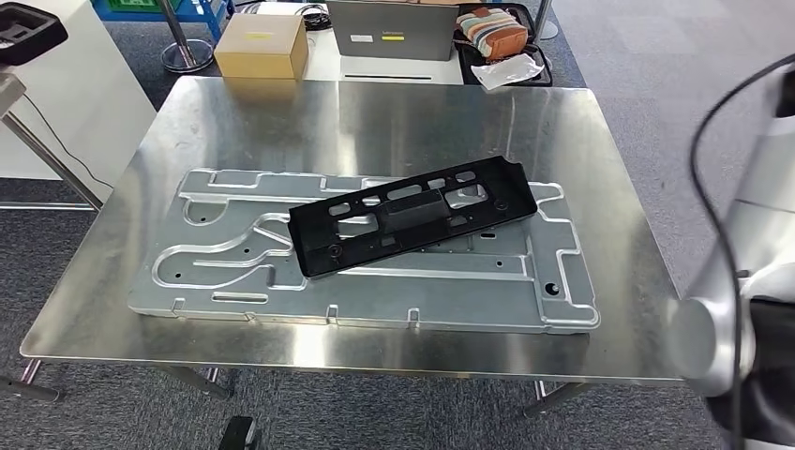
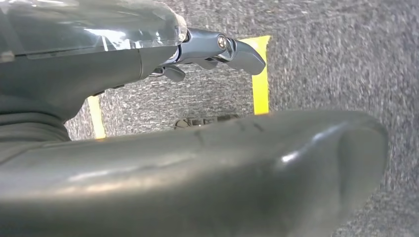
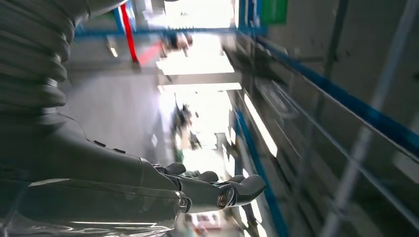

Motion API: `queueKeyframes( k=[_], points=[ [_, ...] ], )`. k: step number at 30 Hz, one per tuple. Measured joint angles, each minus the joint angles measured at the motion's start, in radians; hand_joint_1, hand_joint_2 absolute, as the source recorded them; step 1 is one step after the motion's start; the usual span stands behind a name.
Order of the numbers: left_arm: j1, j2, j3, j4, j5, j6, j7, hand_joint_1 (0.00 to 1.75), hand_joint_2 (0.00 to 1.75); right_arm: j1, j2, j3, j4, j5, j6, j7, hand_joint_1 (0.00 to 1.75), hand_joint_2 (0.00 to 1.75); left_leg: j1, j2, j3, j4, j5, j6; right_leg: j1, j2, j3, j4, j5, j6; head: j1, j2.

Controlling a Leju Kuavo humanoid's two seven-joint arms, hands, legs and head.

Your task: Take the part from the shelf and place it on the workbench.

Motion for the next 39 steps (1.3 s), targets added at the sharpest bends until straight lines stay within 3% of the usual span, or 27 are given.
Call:
queueKeyframes(
  k=[2, 4, 7, 8, 10, 12, 15, 18, 21, 26, 29, 34, 36, 39],
  points=[
    [0.007, 0.000, 0.012, 0.000, 0.010, 0.005, -0.001, 0.00, 0.00, -0.006, -0.138, -0.020, 0.034, -0.055, 0.007, -0.013, 0.00, 1.75, 0.001, -0.005, 0.002, 0.002, -0.002, 0.004, 0.001, -0.006, 0.004, -0.003, -0.003, 0.003, 0.000, 0.000],
    [0.013, -0.001, 0.024, 0.000, 0.017, 0.010, 0.003, 0.00, 0.00, 0.054, -0.293, -0.078, 0.078, -0.164, 0.016, -0.048, 0.00, 1.75, 0.005, -0.014, 0.008, 0.003, -0.006, 0.008, 0.005, -0.015, 0.016, -0.010, -0.007, 0.007, 0.000, 0.000],
    [0.023, -0.006, 0.040, 0.001, 0.024, 0.014, 0.009, 0.00, 0.00, 0.353, -0.504, -0.319, 0.153, -0.379, 0.062, -0.145, 0.00, 1.75, 0.019, -0.033, 0.023, 0.002, -0.017, 0.009, 0.019, -0.033, 0.051, -0.029, -0.015, 0.008, 0.000, 0.000],
    [0.027, -0.007, 0.046, 0.001, 0.025, 0.015, 0.010, 0.00, 0.00, 0.478, -0.540, -0.436, 0.177, -0.434, 0.081, -0.176, 0.00, 1.75, 0.021, -0.037, 0.027, 0.002, -0.021, 0.009, 0.022, -0.037, 0.060, -0.033, -0.018, 0.009, 0.001, 0.000],
    [0.032, -0.009, 0.054, 0.002, 0.028, 0.015, 0.011, 0.00, 0.00, 0.693, -0.554, -0.678, 0.220, -0.488, 0.084, -0.212, 0.00, 1.75, 0.021, -0.040, 0.031, 0.001, -0.025, 0.009, 0.021, -0.038, 0.067, -0.036, -0.021, 0.009, 0.001, 0.000],
    [0.032, -0.009, 0.060, 0.003, 0.027, 0.015, 0.013, 0.00, 0.00, 0.852, -0.512, -0.881, 0.271, -0.485, 0.045, -0.233, 0.00, 1.75, 0.019, -0.037, 0.034, -0.001, -0.029, 0.008, 0.020, -0.034, 0.068, -0.036, -0.023, 0.009, 0.001, 0.000],
    [0.030, -0.011, 0.069, 0.003, 0.021, 0.015, 0.016, 0.00, 0.00, 1.009, -0.394, -1.102, 0.368, -0.442, -0.031, -0.272, 0.00, 1.75, 0.018, -0.029, 0.040, -0.003, -0.033, 0.007, 0.018, -0.025, 0.068, -0.036, -0.025, 0.008, 0.001, 0.000],
    [0.027, -0.012, 0.072, 0.003, 0.019, 0.015, 0.018, 0.00, 0.00, 1.091, -0.284, -1.240, 0.438, -0.417, -0.067, -0.299, 0.00, 1.75, 0.013, -0.021, 0.046, -0.008, -0.034, 0.007, 0.013, -0.017, 0.067, -0.034, -0.027, 0.007, 0.001, 0.000],
    [0.024, -0.011, 0.073, 0.003, 0.015, 0.015, 0.020, 0.00, 0.00, 1.133, -0.224, -1.325, 0.467, -0.394, -0.077, -0.277, 0.00, 1.75, 0.007, -0.011, 0.053, -0.014, -0.034, 0.006, 0.008, -0.008, 0.066, -0.032, -0.028, 0.006, 0.001, 0.000],
    [0.020, -0.011, 0.074, 0.003, 0.011, 0.015, 0.021, 0.00, 0.00, 1.164, -0.183, -1.383, 0.480, -0.368, -0.092, -0.223, 0.00, 1.75, 0.006, 0.000, 0.059, -0.016, -0.036, 0.005, 0.007, 0.002, 0.066, -0.031, -0.029, 0.005, 0.001, 0.000],
    [0.017, -0.011, 0.075, 0.003, 0.011, 0.012, 0.020, 0.00, 0.00, 1.174, -0.138, -1.396, 0.502, -0.320, -0.157, -0.150, 0.00, 1.75, 0.007, 0.001, 0.060, -0.016, -0.036, 0.005, 0.008, 0.004, 0.067, -0.031, -0.029, 0.005, 0.000, 0.000],
    [0.013, -0.014, 0.081, 0.003, 0.012, 0.010, 0.005, 0.00, 0.00, 1.169, 0.028, -1.404, 0.686, -0.197, -0.264, -0.048, 0.00, 1.75, 0.009, 0.002, 0.061, -0.016, -0.036, 0.004, 0.010, 0.005, 0.068, -0.030, -0.029, 0.004, 0.000, 0.000],
    [0.012, -0.014, 0.082, 0.003, 0.005, 0.010, 0.002, 0.00, 0.00, 1.165, 0.111, -1.398, 0.761, -0.089, -0.269, 0.053, 0.00, 1.75, 0.006, 0.002, 0.061, -0.015, -0.038, 0.007, 0.007, 0.005, 0.069, -0.033, -0.028, 0.004, 0.000, 0.000],
    [0.010, -0.015, 0.081, 0.003, -0.017, 0.004, 0.003, 0.00, 0.00, 1.159, 0.228, -1.351, 0.852, 0.135, -0.265, 0.254, 0.00, 1.75, 0.007, 0.006, 0.076, -0.045, -0.020, 0.022, 0.004, 0.004, 0.080, -0.045, -0.025, 0.010, 0.000, 0.000]
  ],
)
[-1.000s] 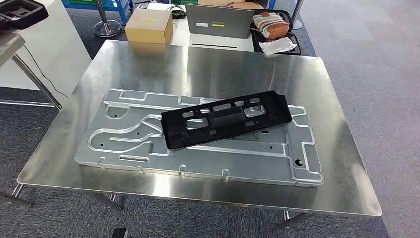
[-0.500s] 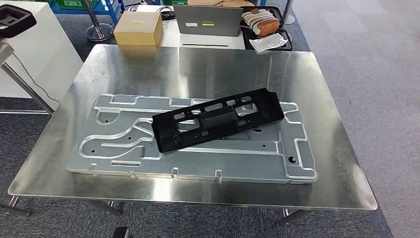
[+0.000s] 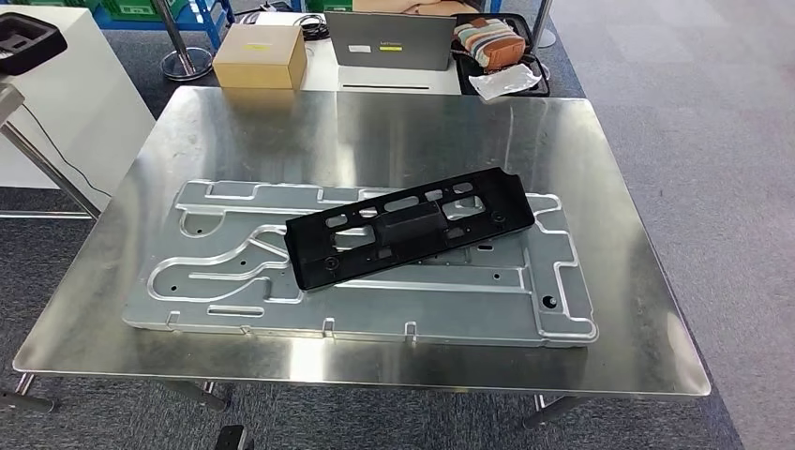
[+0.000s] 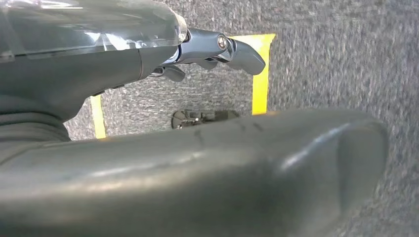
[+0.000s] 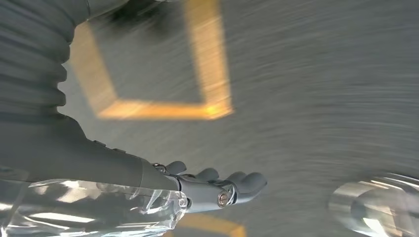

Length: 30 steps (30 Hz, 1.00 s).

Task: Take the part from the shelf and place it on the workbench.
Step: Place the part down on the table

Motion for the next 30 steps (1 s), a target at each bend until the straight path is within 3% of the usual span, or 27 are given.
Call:
queueKeyframes(
  k=[2, 4, 5, 6, 7, 10, 12, 15, 16, 17, 19, 20, 21, 22, 23, 25, 27, 28, 30],
  points=[
    [-0.002, 0.000, -0.002, 0.000, -0.013, -0.010, -0.004, 0.00, 0.00, -0.002, 0.066, 0.073, 0.046, 0.152, 0.024, 0.107, 0.00, 1.75, 0.004, 0.006, 0.013, -0.032, 0.019, 0.005, -0.001, -0.001, -0.016, 0.045, -0.043, -0.001, 0.000, 0.000],
    [-0.003, 0.001, -0.006, 0.000, -0.025, -0.017, -0.011, 0.00, 0.00, -0.002, 0.120, 0.167, 0.079, 0.278, 0.072, 0.163, 0.00, 1.75, 0.001, 0.012, 0.007, -0.035, 0.025, 0.006, -0.004, -0.001, -0.070, 0.171, -0.119, 0.002, 0.000, 0.000],
    [-0.003, 0.002, -0.008, 0.000, -0.030, -0.020, -0.015, 0.00, 0.00, -0.002, 0.142, 0.213, 0.093, 0.331, 0.098, 0.175, 0.00, 1.75, 0.001, 0.014, 0.001, -0.031, 0.026, 0.004, -0.007, -0.001, -0.097, 0.234, -0.145, 0.005, 0.000, 0.000],
    [-0.003, 0.003, -0.009, 0.000, -0.034, -0.023, -0.017, 0.00, 0.00, -0.001, 0.158, 0.258, 0.104, 0.379, 0.125, 0.181, 0.00, 1.75, 0.001, 0.015, -0.006, -0.025, 0.027, 0.002, -0.011, -0.001, -0.110, 0.269, -0.151, 0.010, 0.000, 0.000],
    [-0.003, 0.004, -0.011, 0.000, -0.037, -0.026, -0.018, 0.00, 0.00, -0.001, 0.168, 0.300, 0.112, 0.420, 0.150, 0.182, 0.00, 1.75, 0.003, 0.016, -0.015, -0.018, 0.028, -0.002, -0.016, -0.002, -0.104, 0.264, -0.137, 0.015, 0.000, 0.000],
    [-0.003, 0.006, -0.014, 0.000, -0.046, -0.033, -0.019, 0.00, 0.00, -0.005, 0.185, 0.410, 0.127, 0.487, 0.225, 0.179, 0.00, 1.75, 0.012, 0.014, -0.043, 0.015, 0.027, -0.024, -0.028, 0.002, -0.012, 0.098, -0.059, 0.027, 0.000, 0.000],
    [-0.003, 0.009, -0.019, 0.000, -0.055, -0.039, -0.016, 0.00, 0.00, -0.009, 0.190, 0.466, 0.134, 0.514, 0.257, 0.180, 0.00, 1.75, 0.010, 0.011, -0.055, 0.034, 0.028, -0.042, -0.027, 0.010, 0.006, 0.056, -0.045, 0.012, 0.000, 0.000],
    [-0.003, 0.010, -0.031, 0.000, -0.070, -0.048, -0.011, 0.00, 0.00, -0.011, 0.194, 0.526, 0.139, 0.540, 0.276, 0.184, 0.00, 1.75, 0.010, 0.008, -0.068, 0.043, 0.034, -0.064, -0.023, 0.011, -0.019, 0.070, -0.037, -0.025, 0.000, 0.000],
    [-0.003, 0.011, -0.035, 0.001, -0.072, -0.049, -0.009, 0.00, 0.00, -0.011, 0.196, 0.541, 0.140, 0.543, 0.278, 0.184, 0.00, 1.75, 0.013, 0.009, -0.076, 0.058, 0.015, -0.067, -0.022, 0.008, -0.028, 0.070, -0.028, -0.034, 0.000, 0.000],
    [-0.004, 0.011, -0.037, 0.001, -0.074, -0.050, -0.008, 0.00, 0.00, -0.010, 0.197, 0.554, 0.142, 0.545, 0.280, 0.184, 0.00, 1.75, 0.014, 0.010, -0.089, 0.093, -0.023, -0.069, -0.021, 0.005, -0.037, 0.069, -0.019, -0.043, 0.000, 0.000],
    [-0.006, 0.011, -0.042, 0.001, -0.079, -0.053, -0.003, 0.00, 0.00, -0.008, 0.199, 0.573, 0.144, 0.547, 0.285, 0.184, 0.00, 1.75, 0.013, 0.014, -0.124, 0.214, -0.126, -0.068, -0.015, 0.001, -0.061, 0.069, 0.001, -0.054, 0.000, 0.000],
    [-0.008, 0.011, -0.045, 0.001, -0.082, -0.056, 0.000, 0.00, 0.00, -0.008, 0.201, 0.580, 0.145, 0.549, 0.292, 0.184, 0.00, 1.75, 0.012, 0.014, -0.136, 0.278, -0.163, -0.067, -0.011, -0.001, -0.075, 0.070, 0.010, -0.056, 0.000, 0.000],
    [-0.009, 0.011, -0.048, 0.001, -0.084, -0.058, 0.003, 0.00, 0.00, -0.007, 0.203, 0.587, 0.147, 0.553, 0.300, 0.184, 0.00, 1.75, 0.011, 0.014, -0.136, 0.320, -0.180, -0.064, -0.006, -0.003, -0.089, 0.070, 0.020, -0.058, 0.000, 0.000],
    [-0.011, 0.011, -0.052, 0.001, -0.087, -0.060, 0.005, 0.00, 0.00, -0.007, 0.206, 0.594, 0.149, 0.557, 0.310, 0.184, 0.00, 1.75, 0.009, 0.014, -0.119, 0.328, -0.174, -0.060, -0.001, -0.003, -0.103, 0.071, 0.030, -0.059, 0.000, 0.000],
    [-0.013, 0.011, -0.055, 0.001, -0.089, -0.062, 0.007, 0.00, 0.00, -0.006, 0.209, 0.601, 0.150, 0.562, 0.317, 0.184, 0.00, 1.75, 0.006, 0.014, -0.083, 0.299, -0.154, -0.052, 0.003, -0.004, -0.115, 0.072, 0.039, -0.059, 0.000, 0.000],
    [-0.020, 0.011, -0.060, 0.001, -0.092, -0.065, 0.009, 0.00, 0.00, -0.006, 0.217, 0.613, 0.152, 0.569, 0.327, 0.185, 0.00, 1.75, -0.005, 0.014, 0.027, 0.161, -0.120, -0.031, 0.009, -0.004, -0.132, 0.072, 0.057, -0.056, 0.000, 0.000],
    [-0.030, 0.012, -0.064, 0.001, -0.096, -0.067, 0.012, 0.00, 0.00, -0.006, 0.224, 0.621, 0.153, 0.573, 0.331, 0.189, 0.00, 1.75, -0.016, 0.015, 0.107, 0.042, -0.121, -0.017, 0.010, -0.005, -0.138, 0.070, 0.073, -0.047, 0.000, 0.000],
    [-0.033, 0.013, -0.065, 0.001, -0.098, -0.068, 0.013, 0.00, 0.00, -0.006, 0.226, 0.624, 0.153, 0.575, 0.332, 0.191, 0.00, 1.75, -0.021, 0.015, 0.120, 0.015, -0.126, -0.013, 0.009, -0.006, -0.139, 0.067, 0.082, -0.041, 0.000, 0.000],
    [-0.034, 0.013, -0.068, 0.001, -0.100, -0.070, 0.016, 0.00, 0.00, -0.005, 0.228, 0.629, 0.154, 0.577, 0.332, 0.194, 0.00, 1.75, -0.023, 0.016, 0.113, 0.001, -0.108, -0.006, 0.006, -0.006, -0.140, 0.061, 0.096, -0.027, 0.000, 0.000]
  ],
)
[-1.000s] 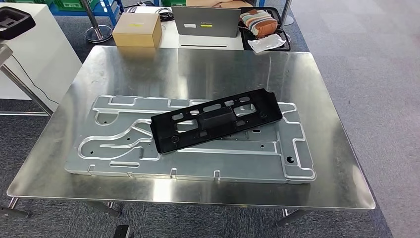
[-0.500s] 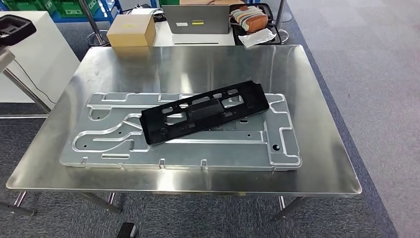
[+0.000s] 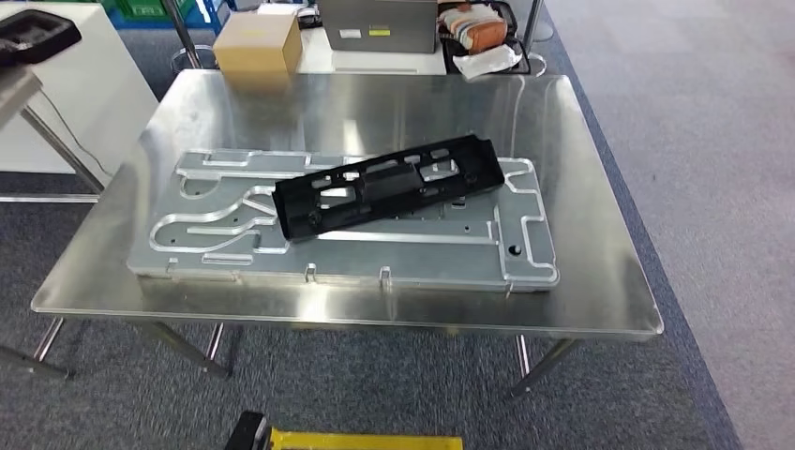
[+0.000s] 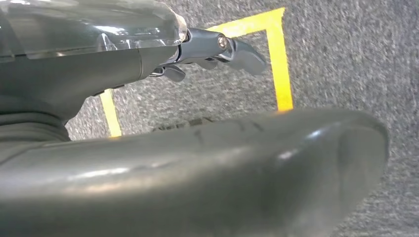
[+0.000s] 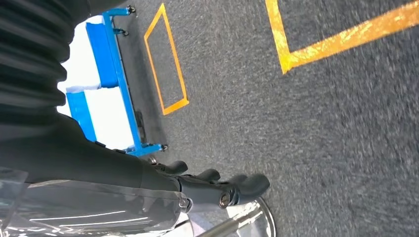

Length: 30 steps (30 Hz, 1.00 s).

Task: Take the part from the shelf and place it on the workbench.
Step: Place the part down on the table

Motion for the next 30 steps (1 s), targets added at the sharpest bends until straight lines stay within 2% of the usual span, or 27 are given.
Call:
queueKeyframes(
  k=[1, 2, 4, 5, 6, 7, 8, 9, 10, 11, 12, 13, 15, 16, 17, 18, 20, 21, 22, 23, 24, 25, 26, 27, 28, 29, 30],
  points=[
    [0.000, 0.000, -0.001, 0.000, 0.000, -0.001, 0.002, 0.00, 0.00, 0.001, 0.001, 0.002, 0.001, 0.001, 0.000, 0.002, 0.00, 1.75, 0.001, 0.002, -0.007, -0.005, 0.012, 0.007, -0.001, 0.001, -0.004, 0.006, -0.012, 0.005, 0.000, 0.000],
    [0.000, 0.000, -0.002, 0.000, -0.001, -0.002, 0.004, 0.00, 0.00, 0.002, 0.001, 0.003, 0.001, 0.002, 0.000, 0.003, 0.00, 1.75, 0.004, 0.005, -0.017, -0.009, 0.025, 0.014, -0.001, 0.002, -0.013, 0.028, -0.044, 0.009, 0.000, 0.000],
    [0.000, -0.001, -0.005, 0.000, -0.004, -0.004, 0.006, 0.00, 0.00, 0.003, 0.001, 0.003, 0.001, 0.003, 0.000, 0.005, 0.00, 1.75, 0.004, 0.008, -0.045, -0.011, 0.050, 0.025, -0.002, 0.003, -0.043, 0.130, -0.149, 0.014, 0.000, 0.000],
    [0.000, -0.001, -0.007, 0.000, -0.005, -0.004, 0.007, 0.00, 0.00, 0.003, 0.001, 0.003, 0.001, 0.004, 0.000, 0.006, 0.00, 1.75, 0.003, 0.009, -0.060, -0.009, 0.061, 0.026, -0.002, 0.003, -0.057, 0.195, -0.191, 0.016, 0.000, 0.000],
    [0.001, 0.000, -0.008, 0.000, -0.005, -0.004, 0.008, 0.00, 0.00, 0.003, 0.001, 0.004, 0.002, 0.004, 0.000, 0.006, 0.00, 1.75, 0.001, 0.010, -0.075, -0.007, 0.072, 0.026, -0.002, 0.003, -0.064, 0.248, -0.208, 0.018, 0.000, 0.000],
    [0.001, 0.000, -0.009, 0.000, -0.005, -0.004, 0.008, 0.00, 0.00, 0.003, 0.001, 0.004, 0.002, 0.005, 0.001, 0.007, 0.00, 1.75, 0.001, 0.011, -0.091, -0.003, 0.082, 0.024, -0.002, 0.003, -0.058, 0.275, -0.201, 0.020, 0.000, 0.000],
    [0.002, 0.000, -0.009, 0.000, -0.005, -0.004, 0.009, 0.00, 0.00, 0.003, 0.001, 0.004, 0.002, 0.006, 0.001, 0.007, 0.00, 1.75, 0.001, 0.012, -0.108, 0.003, 0.091, 0.022, -0.002, 0.003, -0.034, 0.266, -0.175, 0.020, 0.000, 0.000],
    [0.002, 0.000, -0.010, 0.000, -0.005, -0.003, 0.009, 0.00, 0.00, 0.003, 0.001, 0.005, 0.002, 0.006, 0.002, 0.007, 0.00, 1.75, 0.001, 0.012, -0.124, 0.010, 0.098, 0.020, -0.002, 0.003, 0.008, 0.222, -0.147, 0.019, 0.000, 0.000],
    [0.002, 0.000, -0.010, 0.000, -0.005, -0.002, 0.009, 0.00, 0.00, 0.002, 0.001, 0.006, 0.002, 0.005, 0.003, 0.006, 0.00, 1.75, 0.000, 0.012, -0.139, 0.019, 0.104, 0.016, -0.002, 0.003, 0.064, 0.150, -0.134, 0.015, 0.000, 0.000],
    [0.002, 0.000, -0.010, 0.000, -0.004, 0.001, 0.009, 0.00, 0.00, 0.000, 0.001, 0.006, 0.002, 0.000, 0.003, 0.001, 0.00, 1.75, -0.001, 0.012, -0.151, 0.028, 0.109, 0.012, 0.000, 0.004, 0.117, 0.074, -0.134, 0.011, 0.000, 0.000],
    [0.003, 0.000, -0.010, 0.000, -0.002, 0.003, 0.009, 0.00, 0.00, 0.000, 0.001, 0.007, 0.002, -0.008, 0.004, -0.008, 0.00, 1.75, -0.002, 0.012, -0.159, 0.035, 0.114, 0.007, 0.003, 0.004, 0.154, 0.017, -0.143, 0.006, 0.000, 0.000],
    [0.003, 0.001, -0.010, 0.001, 0.000, 0.005, 0.008, 0.00, 0.00, -0.001, 0.001, 0.006, 0.002, -0.019, 0.005, -0.020, 0.00, 1.75, -0.002, 0.012, -0.164, 0.039, 0.120, 0.002, 0.006, 0.004, 0.174, -0.018, -0.155, 0.000, 0.000, 0.000],
    [0.004, 0.001, -0.010, 0.001, 0.002, 0.009, 0.006, 0.00, 0.00, 0.000, 0.002, 0.002, 0.002, -0.042, 0.006, -0.049, 0.00, 0.87, -0.001, 0.013, -0.169, 0.039, 0.133, -0.010, 0.006, 0.004, 0.168, -0.029, -0.146, -0.013, 0.000, 0.000],
    [0.006, 0.002, -0.010, 0.001, 0.002, 0.010, 0.006, 0.00, 0.00, -0.001, 0.003, -0.002, 0.003, -0.051, 0.004, -0.062, 0.00, 0.44, 0.000, 0.012, -0.175, 0.045, 0.123, -0.016, 0.004, 0.004, 0.158, -0.030, -0.135, -0.020, 0.000, 0.000],
    [0.008, 0.002, -0.010, 0.001, 0.002, 0.011, 0.005, 0.00, 0.00, -0.002, 0.003, -0.005, 0.003, -0.058, 0.002, -0.073, 0.00, 0.00, 0.001, 0.011, -0.184, 0.063, 0.097, -0.021, 0.001, 0.004, 0.147, -0.033, -0.123, -0.027, 0.000, 0.000],
    [0.009, 0.003, -0.010, 0.001, 0.003, 0.011, 0.004, 0.00, 0.00, -0.003, 0.004, -0.009, 0.004, -0.064, -0.001, -0.082, 0.00, 0.00, 0.003, 0.010, -0.197, 0.101, 0.052, -0.026, -0.002, 0.005, 0.133, -0.034, -0.109, -0.032, 0.000, 0.000],
    [0.011, 0.003, -0.010, 0.001, 0.003, 0.012, 0.003, 0.00, 0.00, -0.004, 0.004, -0.015, 0.004, -0.071, -0.007, -0.091, 0.00, 0.00, 0.007, 0.010, -0.222, 0.217, -0.048, -0.034, -0.001, 0.011, 0.102, -0.033, -0.085, -0.036, 0.000, 0.000],
    [0.011, 0.004, -0.010, 0.001, 0.003, 0.012, 0.003, 0.00, 0.00, -0.004, 0.004, -0.019, 0.004, -0.073, -0.011, -0.093, 0.00, 0.00, 0.008, 0.010, -0.227, 0.273, -0.072, -0.037, 0.000, 0.015, 0.085, -0.031, -0.073, -0.035, 0.000, 0.000],
    [0.011, 0.004, -0.010, 0.001, 0.003, 0.013, 0.003, 0.00, 0.00, -0.003, 0.004, -0.022, 0.004, -0.075, -0.015, -0.093, 0.00, 0.00, 0.009, 0.010, -0.221, 0.305, -0.071, -0.038, 0.000, 0.020, 0.067, -0.028, -0.061, -0.033, 0.000, 0.000],
    [0.012, 0.004, -0.010, 0.001, 0.003, 0.013, 0.003, 0.00, 0.00, -0.003, 0.004, -0.026, 0.004, -0.077, -0.017, -0.093, 0.00, 0.00, 0.010, 0.008, -0.199, 0.306, -0.048, -0.038, 0.000, 0.028, 0.049, -0.024, -0.049, -0.030, 0.000, 0.000],
    [0.012, 0.004, -0.010, 0.001, 0.003, 0.013, 0.003, 0.00, 0.00, -0.003, 0.005, -0.029, 0.005, -0.079, -0.019, -0.093, 0.00, 0.00, 0.011, 0.002, -0.160, 0.271, -0.018, -0.035, -0.001, 0.037, 0.031, -0.021, -0.038, -0.027, 0.000, 0.000],
    [0.011, 0.005, -0.010, 0.001, 0.002, 0.012, 0.003, 0.00, 0.00, -0.004, 0.006, -0.032, 0.005, -0.081, -0.019, -0.092, 0.00, 0.00, 0.012, -0.015, -0.108, 0.206, 0.002, -0.030, -0.001, 0.047, 0.016, -0.017, -0.027, -0.023, 0.000, 0.000],
    [0.011, 0.005, -0.010, 0.001, 0.002, 0.012, 0.003, 0.00, 0.00, -0.006, 0.008, -0.034, 0.005, -0.083, -0.020, -0.091, 0.00, 0.00, 0.012, -0.036, -0.050, 0.125, 0.002, -0.024, 0.000, 0.057, 0.004, -0.014, -0.016, -0.018, 0.000, 0.000],
    [0.011, 0.006, -0.010, 0.001, 0.002, 0.012, 0.003, 0.00, 0.00, -0.008, 0.009, -0.036, 0.005, -0.084, -0.021, -0.090, 0.00, 0.00, 0.012, -0.054, -0.007, 0.061, -0.006, -0.018, 0.000, 0.067, -0.003, -0.015, -0.005, -0.013, 0.000, 0.000],
    [0.011, 0.006, -0.010, 0.001, 0.001, 0.011, 0.002, 0.00, 0.00, -0.009, 0.010, -0.038, 0.005, -0.085, -0.021, -0.089, 0.00, 0.00, 0.010, -0.067, 0.020, 0.016, -0.018, -0.012, 0.000, 0.077, -0.007, -0.016, 0.007, -0.006, 0.000, 0.000],
    [0.011, 0.006, -0.010, 0.001, 0.001, 0.011, 0.002, 0.00, 0.00, -0.009, 0.010, -0.040, 0.005, -0.086, -0.022, -0.086, 0.00, 0.00, 0.008, -0.066, 0.029, -0.004, -0.023, -0.007, 0.000, 0.088, -0.009, -0.020, 0.019, 0.001, 0.000, 0.000],
    [0.012, 0.006, -0.010, 0.001, 0.001, 0.011, 0.003, 0.00, 0.00, -0.006, 0.010, -0.043, 0.006, -0.087, -0.022, -0.084, 0.00, 0.00, 0.008, -0.057, 0.022, -0.004, -0.015, 0.000, -0.001, 0.096, -0.012, -0.025, 0.030, 0.009, 0.000, 0.000]
  ],
)
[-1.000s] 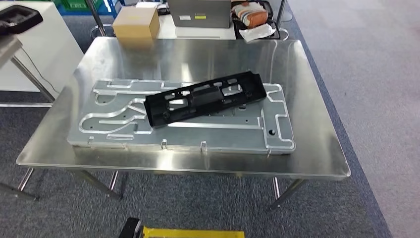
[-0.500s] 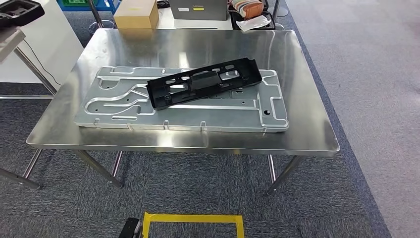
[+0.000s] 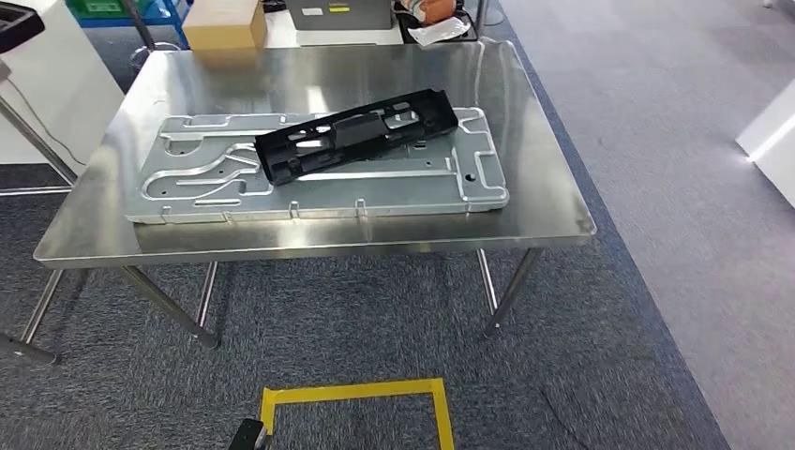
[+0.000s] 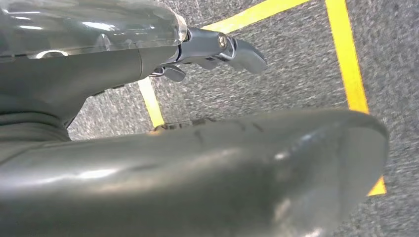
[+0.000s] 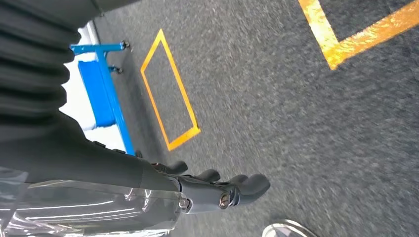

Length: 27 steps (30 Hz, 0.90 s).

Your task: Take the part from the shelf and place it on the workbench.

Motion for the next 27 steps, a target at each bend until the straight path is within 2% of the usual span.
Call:
queueKeyframes(
  k=[1, 2, 3, 5, 6, 7, 8, 9, 10, 11, 12, 13, 14, 16, 17, 18, 20, 21, 22, 23, 24, 25, 26, 27],
  points=[
    [-0.001, 0.000, 0.000, 0.000, 0.000, 0.000, 0.000, 0.00, 0.00, 0.002, 0.000, -0.002, 0.000, -0.001, 0.000, 0.002, 0.00, 0.00, 0.001, 0.012, -0.006, -0.003, 0.009, 0.008, -0.001, -0.002, -0.006, 0.002, -0.002, 0.005, 0.000, 0.000],
    [-0.003, 0.000, 0.000, 0.000, 0.000, 0.000, 0.001, 0.00, 0.00, 0.004, 0.000, -0.005, 0.001, -0.002, -0.001, 0.003, 0.00, 0.00, 0.002, 0.025, -0.016, -0.004, 0.020, 0.018, -0.001, -0.015, -0.015, 0.017, -0.025, 0.008, 0.000, 0.000],
    [-0.002, 0.000, 0.000, 0.001, 0.000, 0.000, 0.001, 0.00, 0.00, 0.005, 0.000, -0.006, 0.001, -0.002, -0.002, 0.005, 0.00, 0.44, 0.003, 0.040, -0.028, -0.006, 0.032, 0.027, -0.002, -0.037, -0.027, 0.051, -0.069, 0.009, 0.000, 0.000],
    [0.002, 0.001, 0.000, 0.001, 0.000, 0.000, 0.001, 0.00, 0.00, 0.003, 0.000, -0.010, 0.002, -0.002, -0.002, 0.007, 0.00, 1.31, -0.002, 0.066, -0.056, -0.005, 0.054, 0.036, -0.005, -0.077, -0.058, 0.173, -0.180, 0.013, 0.000, 0.000],
    [0.005, 0.002, 0.000, 0.001, 0.000, 0.000, 0.001, 0.00, 0.00, 0.003, 0.000, -0.012, 0.002, -0.001, -0.002, 0.009, 0.00, 1.75, -0.005, 0.079, -0.071, -0.004, 0.066, 0.037, -0.006, -0.084, -0.068, 0.239, -0.212, 0.017, 0.000, 0.000],
    [0.006, 0.002, 0.000, 0.001, -0.001, 0.001, 0.001, 0.00, 0.00, 0.003, 0.000, -0.013, 0.002, 0.000, -0.002, 0.011, 0.00, 1.75, -0.008, 0.090, -0.088, -0.001, 0.077, 0.036, -0.007, -0.087, -0.070, 0.288, -0.215, 0.020, 0.000, 0.000],
    [0.006, 0.002, 0.000, 0.001, -0.001, 0.001, 0.001, 0.00, 0.00, 0.004, 0.000, -0.014, 0.002, 0.003, -0.002, 0.014, 0.00, 1.75, -0.010, 0.098, -0.106, 0.004, 0.087, 0.034, -0.007, -0.088, -0.057, 0.308, -0.193, 0.021, 0.000, 0.000],
    [0.005, 0.002, 0.000, 0.001, -0.001, 0.001, 0.001, 0.00, 0.00, 0.005, 0.000, -0.014, 0.002, 0.007, -0.002, 0.017, 0.00, 1.31, -0.012, 0.105, -0.125, 0.010, 0.096, 0.032, -0.007, -0.089, -0.026, 0.292, -0.162, 0.020, 0.000, 0.000],
    [0.004, 0.002, 0.000, 0.001, -0.003, 0.001, 0.002, 0.00, 0.00, 0.006, 0.000, -0.014, 0.001, 0.011, -0.002, 0.021, 0.00, 0.87, -0.013, 0.109, -0.142, 0.018, 0.105, 0.030, -0.006, -0.091, 0.025, 0.242, -0.138, 0.015, 0.000, 0.000],
    [0.003, 0.002, 0.000, 0.001, -0.004, 0.001, 0.002, 0.00, 0.00, 0.006, 0.000, -0.014, 0.001, 0.014, -0.002, 0.023, 0.00, 0.44, -0.015, 0.111, -0.157, 0.027, 0.112, 0.027, -0.003, -0.093, 0.090, 0.165, -0.137, 0.009, 0.000, 0.000],
    [0.002, 0.002, 0.000, 0.001, -0.005, 0.001, 0.003, 0.00, 0.00, 0.005, 0.000, -0.014, 0.001, 0.018, -0.002, 0.025, 0.00, 0.00, -0.016, 0.113, -0.168, 0.034, 0.118, 0.024, 0.000, -0.096, 0.150, 0.083, -0.153, 0.004, 0.000, 0.000],
    [0.002, 0.002, 0.000, 0.001, -0.007, 0.001, 0.003, 0.00, 0.00, 0.004, 0.000, -0.014, 0.001, 0.020, -0.002, 0.027, 0.00, 0.00, -0.016, 0.114, -0.174, 0.039, 0.126, 0.019, 0.004, -0.099, 0.193, 0.021, -0.172, -0.001, 0.000, 0.000],
    [0.002, 0.001, 0.000, 0.001, -0.007, 0.001, 0.004, 0.00, 0.00, 0.003, 0.000, -0.014, 0.000, 0.021, -0.002, 0.029, 0.00, 0.00, -0.016, 0.115, -0.179, 0.041, 0.134, 0.014, 0.008, -0.101, 0.214, -0.017, -0.187, -0.005, 0.000, 0.000],
    [0.003, 0.001, 0.000, 0.001, -0.008, 0.001, 0.004, 0.00, 0.00, 0.004, 0.000, -0.013, 0.001, 0.022, 0.000, 0.033, 0.00, 0.00, -0.013, 0.112, -0.186, 0.041, 0.148, 0.001, 0.007, -0.102, 0.206, -0.031, -0.174, -0.015, 0.000, 0.000],
    [0.004, 0.001, 0.000, 0.001, -0.009, 0.001, 0.005, 0.00, 0.00, 0.004, 0.001, -0.013, 0.002, 0.022, 0.001, 0.035, 0.00, 0.00, -0.012, 0.104, -0.194, 0.050, 0.133, -0.005, 0.004, -0.104, 0.195, -0.034, -0.161, -0.022, 0.000, 0.000],
    [0.006, 0.002, 0.000, 0.001, -0.009, 0.001, 0.006, 0.00, 0.00, 0.003, 0.001, -0.014, 0.002, 0.022, 0.001, 0.036, 0.00, 0.00, -0.010, 0.094, -0.205, 0.074, 0.099, -0.012, 0.001, -0.105, 0.182, -0.037, -0.147, -0.027, 0.000, 0.000],
    [0.009, 0.002, 0.000, 0.001, -0.012, 0.001, 0.007, 0.00, 0.00, 0.003, 0.001, -0.014, 0.002, 0.021, 0.001, 0.036, 0.00, 0.00, -0.003, 0.076, -0.233, 0.179, -0.006, -0.023, 0.000, -0.105, 0.148, -0.036, -0.121, -0.034, 0.000, 0.000],
    [0.009, 0.002, -0.001, 0.001, -0.015, 0.001, 0.007, 0.00, 0.00, 0.003, 0.001, -0.014, 0.002, 0.020, 0.001, 0.035, 0.00, 0.00, 0.001, 0.073, -0.243, 0.244, -0.043, -0.028, 0.000, -0.104, 0.130, -0.033, -0.108, -0.035, 0.000, 0.000],
    [0.009, 0.002, -0.001, 0.001, -0.016, 0.002, 0.007, 0.00, 0.00, 0.004, 0.001, -0.014, 0.002, 0.020, 0.001, 0.032, 0.00, 0.00, 0.003, 0.072, -0.245, 0.294, -0.054, -0.031, 0.000, -0.103, 0.110, -0.029, -0.095, -0.034, 0.000, 0.000],
    [0.009, 0.002, -0.002, 0.001, -0.018, 0.002, 0.008, 0.00, 0.00, 0.005, 0.001, -0.014, 0.002, 0.019, 0.002, 0.027, 0.00, 0.00, 0.006, 0.071, -0.235, 0.317, -0.040, -0.034, -0.001, -0.103, 0.090, -0.024, -0.084, -0.031, 0.000, 0.000],
    [0.009, 0.002, -0.002, 0.001, -0.019, 0.002, 0.008, 0.00, 0.00, 0.006, 0.002, -0.014, 0.002, 0.017, 0.003, 0.020, 0.00, 0.00, 0.008, 0.071, -0.210, 0.309, -0.009, -0.037, -0.002, -0.101, 0.070, -0.018, -0.073, -0.028, 0.000, 0.000],
    [0.008, 0.002, -0.003, 0.001, -0.019, 0.002, 0.008, 0.00, 0.00, 0.006, 0.002, -0.014, 0.002, 0.017, 0.004, 0.014, 0.00, 0.00, 0.011, 0.070, -0.168, 0.265, 0.021, -0.039, -0.004, -0.100, 0.052, -0.010, -0.064, -0.023, 0.000, 0.000],
    [0.007, 0.001, -0.004, 0.001, -0.019, 0.003, 0.008, 0.00, 0.00, 0.005, 0.002, -0.014, 0.002, 0.017, 0.005, 0.008, 0.00, 0.00, 0.013, 0.068, -0.113, 0.192, 0.029, -0.040, -0.004, -0.098, 0.036, -0.002, -0.056, -0.017, 0.000, 0.000],
    [0.006, 0.001, -0.005, 0.001, -0.019, 0.003, 0.008, 0.00, 0.00, 0.005, 0.002, -0.014, 0.002, 0.020, 0.006, 0.004, 0.00, 0.00, 0.012, 0.066, -0.059, 0.113, 0.019, -0.037, -0.004, -0.097, 0.024, 0.006, -0.048, -0.011, 0.000, 0.000]
  ],
)
